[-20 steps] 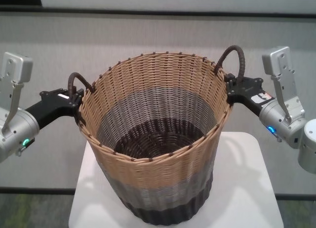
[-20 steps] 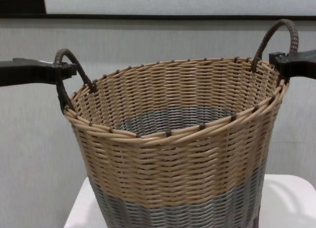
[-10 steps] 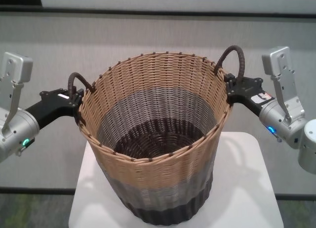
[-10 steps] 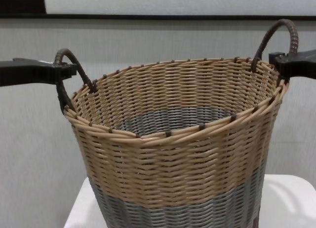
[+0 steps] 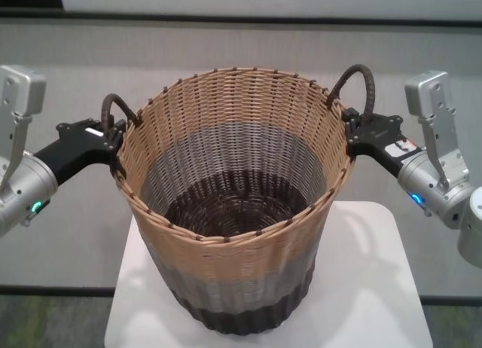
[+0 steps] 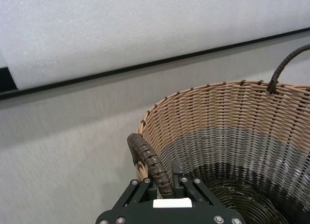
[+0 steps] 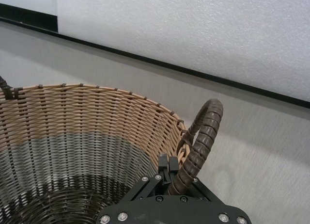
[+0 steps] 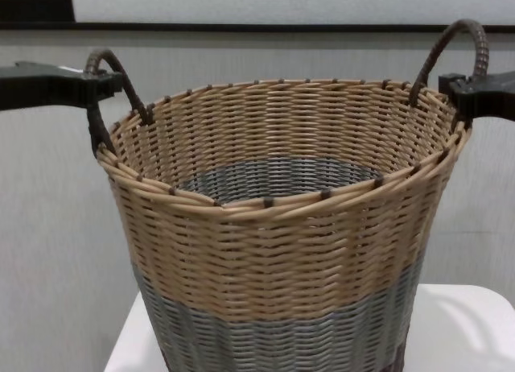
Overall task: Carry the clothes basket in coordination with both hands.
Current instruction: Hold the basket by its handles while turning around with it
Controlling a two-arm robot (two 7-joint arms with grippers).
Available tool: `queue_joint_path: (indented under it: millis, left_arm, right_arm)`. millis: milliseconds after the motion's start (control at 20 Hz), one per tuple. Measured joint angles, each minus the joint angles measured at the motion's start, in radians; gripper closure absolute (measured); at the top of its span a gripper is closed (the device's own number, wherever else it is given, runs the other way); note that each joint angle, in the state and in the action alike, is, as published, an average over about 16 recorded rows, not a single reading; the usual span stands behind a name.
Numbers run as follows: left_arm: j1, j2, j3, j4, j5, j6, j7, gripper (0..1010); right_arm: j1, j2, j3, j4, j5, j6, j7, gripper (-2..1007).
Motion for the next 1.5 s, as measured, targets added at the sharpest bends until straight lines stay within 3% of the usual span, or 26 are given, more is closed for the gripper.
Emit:
queue_joint_path:
  millis: [700, 1500]
  left_arm:
    - [0.008, 0.009, -0.013, -0.09, 0.014, 0.017, 0.023, 813]
    - [0.006, 0.002, -0.018, -0.092, 0.008, 0.03, 0.023, 813]
  right_arm:
    - [-0.025, 0.005, 0.024, -0.05, 0.009, -0.012, 0.03, 984]
    - [-0.03, 0.009, 0.026, -0.059, 0.012, -0.013, 0.034, 984]
